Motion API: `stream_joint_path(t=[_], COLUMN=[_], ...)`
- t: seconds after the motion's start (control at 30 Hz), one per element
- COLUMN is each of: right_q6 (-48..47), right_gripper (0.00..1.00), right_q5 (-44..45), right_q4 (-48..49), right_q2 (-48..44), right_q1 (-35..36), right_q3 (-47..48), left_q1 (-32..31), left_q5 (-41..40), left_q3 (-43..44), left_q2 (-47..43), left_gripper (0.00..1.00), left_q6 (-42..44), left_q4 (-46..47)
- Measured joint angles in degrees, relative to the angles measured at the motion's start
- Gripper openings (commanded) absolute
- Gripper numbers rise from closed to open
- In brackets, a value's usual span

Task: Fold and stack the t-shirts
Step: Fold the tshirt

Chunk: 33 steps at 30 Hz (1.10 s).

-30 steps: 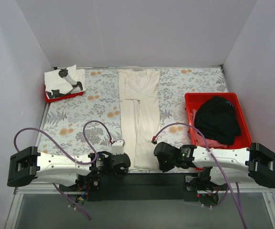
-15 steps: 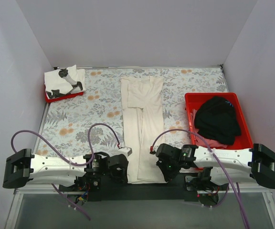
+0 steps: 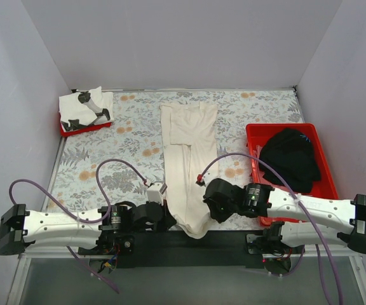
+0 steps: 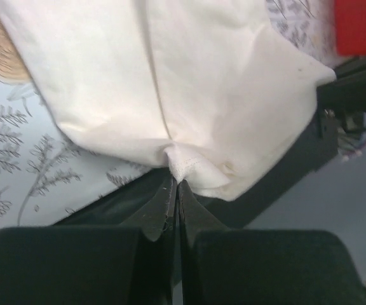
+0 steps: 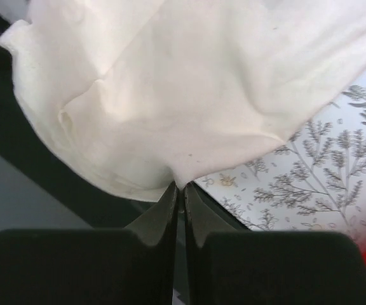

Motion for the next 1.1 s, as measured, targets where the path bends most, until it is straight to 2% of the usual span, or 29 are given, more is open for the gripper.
stream_joint_path(t=[0.2, 0.4, 0.57, 0.97, 1.1], right_q6=[-1.09, -5.11, -9.68, -18.53, -20.50], right_gripper=[0.01, 0.01, 0.01, 0.01, 0.01], right_q5=[10.47, 16.15, 17.55, 18.64, 18.75], right_q4=[1.88, 7.15, 11.30, 17.92, 19.17], right_q2=[5.99, 8.46, 12.02, 25.88, 29.11], right_q1=[-3.52, -10.19, -15.26, -25.66, -28.02], right_q3=[0.81, 0.83, 2.97, 12.81, 15.78], left_q1=[2.40, 12.83, 19.85, 35.71, 39.28], left_q5=[-10.84, -13.64, -12.92, -6.10, -3.61], left_q3=[-0.04, -0.15, 0.35, 5.86, 9.18], left_q2=[8.68, 13.11, 15.02, 29.62, 34.25], left_gripper=[0.00, 0.00, 0.00, 0.00, 0.00], left_q6=[-0.17, 5.73, 12.52, 24.52, 27.41], left_q4=[5.14, 14.05, 22.10, 34.25, 36.94])
